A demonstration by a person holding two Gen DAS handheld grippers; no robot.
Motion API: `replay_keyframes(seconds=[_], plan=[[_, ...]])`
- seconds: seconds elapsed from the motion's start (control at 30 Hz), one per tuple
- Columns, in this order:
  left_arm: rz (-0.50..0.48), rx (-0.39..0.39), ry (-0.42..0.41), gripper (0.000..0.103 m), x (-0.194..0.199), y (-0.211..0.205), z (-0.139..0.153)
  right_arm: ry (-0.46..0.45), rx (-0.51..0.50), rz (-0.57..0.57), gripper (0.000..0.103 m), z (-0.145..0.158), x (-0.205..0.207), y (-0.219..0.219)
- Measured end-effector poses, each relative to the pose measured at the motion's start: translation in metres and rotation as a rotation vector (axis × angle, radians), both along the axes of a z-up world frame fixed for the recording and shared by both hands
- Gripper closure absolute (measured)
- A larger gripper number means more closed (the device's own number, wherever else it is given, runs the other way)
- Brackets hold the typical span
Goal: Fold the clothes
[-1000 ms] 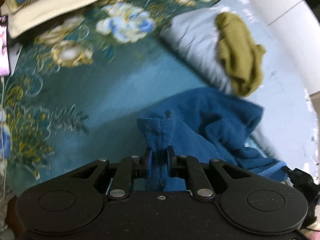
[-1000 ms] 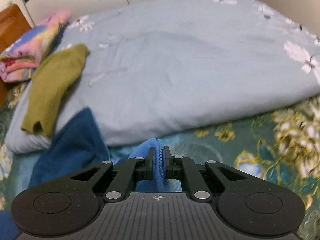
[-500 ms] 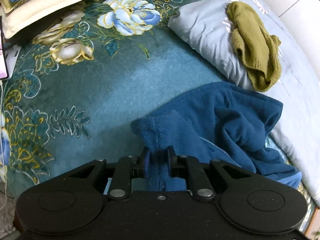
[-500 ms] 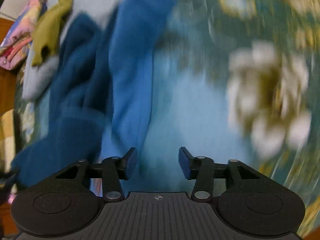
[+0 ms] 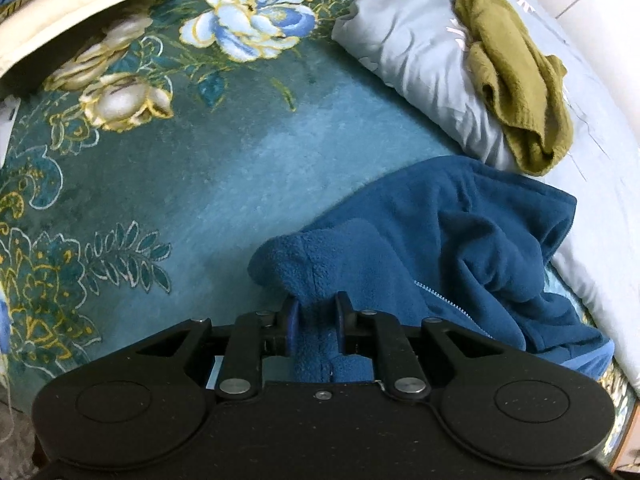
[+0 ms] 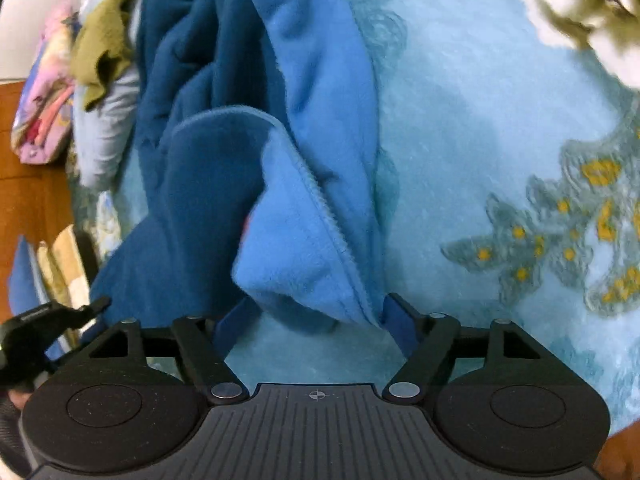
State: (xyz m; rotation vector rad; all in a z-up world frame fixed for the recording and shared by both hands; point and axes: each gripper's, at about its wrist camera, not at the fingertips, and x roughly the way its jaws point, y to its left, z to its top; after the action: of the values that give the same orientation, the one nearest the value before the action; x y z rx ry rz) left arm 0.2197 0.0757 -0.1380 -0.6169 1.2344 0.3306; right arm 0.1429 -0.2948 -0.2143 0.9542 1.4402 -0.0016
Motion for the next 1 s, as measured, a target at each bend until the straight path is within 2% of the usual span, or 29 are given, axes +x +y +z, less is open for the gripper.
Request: replay_keyframes(seconds=[0.13,0.3,0.43,0.47,0.53,0.57,0.6,0.67,0.73,0.83,0.9,1.0], plan=[[-0.027,-0.005,-0.003,0.086,0.001,0.001,-0.004,0.029,-0.016,0.016,0.031,0.000,-0.012,0.012],[-0.047,-0.012,0.001,0.085,0.002,0.002,-0.009,-0.066,-0.075,0.070,0.029,0.005,0.002,0.036],[-0.059,-0.017,-0.011,0.085,0.003,0.003,-0.007,-0.062,-0.125,-0.009,0.029,-0.004,0.022,0.041],[-0.062,-0.014,-0.018,0.085,0.003,0.003,-0.005,-0.062,-0.128,-0.036,0.033,-0.005,0.025,0.042],[-0.071,-0.007,-0.040,0.090,0.001,0.002,-0.001,-0.060,-0.142,-0.074,0.053,-0.005,0.029,0.041],[-0.077,-0.003,-0.050,0.090,0.001,0.001,0.001,-0.057,-0.153,-0.082,0.072,-0.003,0.030,0.040],[-0.081,-0.001,-0.056,0.091,0.000,0.001,0.003,-0.056,-0.162,-0.085,0.083,-0.001,0.031,0.038],[-0.089,-0.014,-0.061,0.092,-0.003,-0.002,0.009,-0.065,-0.182,-0.091,0.091,0.006,0.030,0.027],[-0.112,-0.035,-0.068,0.092,-0.009,-0.008,0.015,-0.083,-0.211,-0.098,0.093,0.016,0.027,0.012],[-0.167,-0.095,-0.051,0.092,-0.024,-0.025,0.021,-0.131,-0.321,-0.090,0.094,0.040,0.027,-0.021],[-0.216,-0.183,-0.014,0.091,-0.038,-0.043,0.017,-0.171,-0.418,-0.069,0.094,0.060,0.027,-0.050],[-0.315,-0.312,0.043,0.084,-0.052,-0.084,0.005,-0.192,-0.568,-0.060,0.094,0.086,0.028,-0.102]])
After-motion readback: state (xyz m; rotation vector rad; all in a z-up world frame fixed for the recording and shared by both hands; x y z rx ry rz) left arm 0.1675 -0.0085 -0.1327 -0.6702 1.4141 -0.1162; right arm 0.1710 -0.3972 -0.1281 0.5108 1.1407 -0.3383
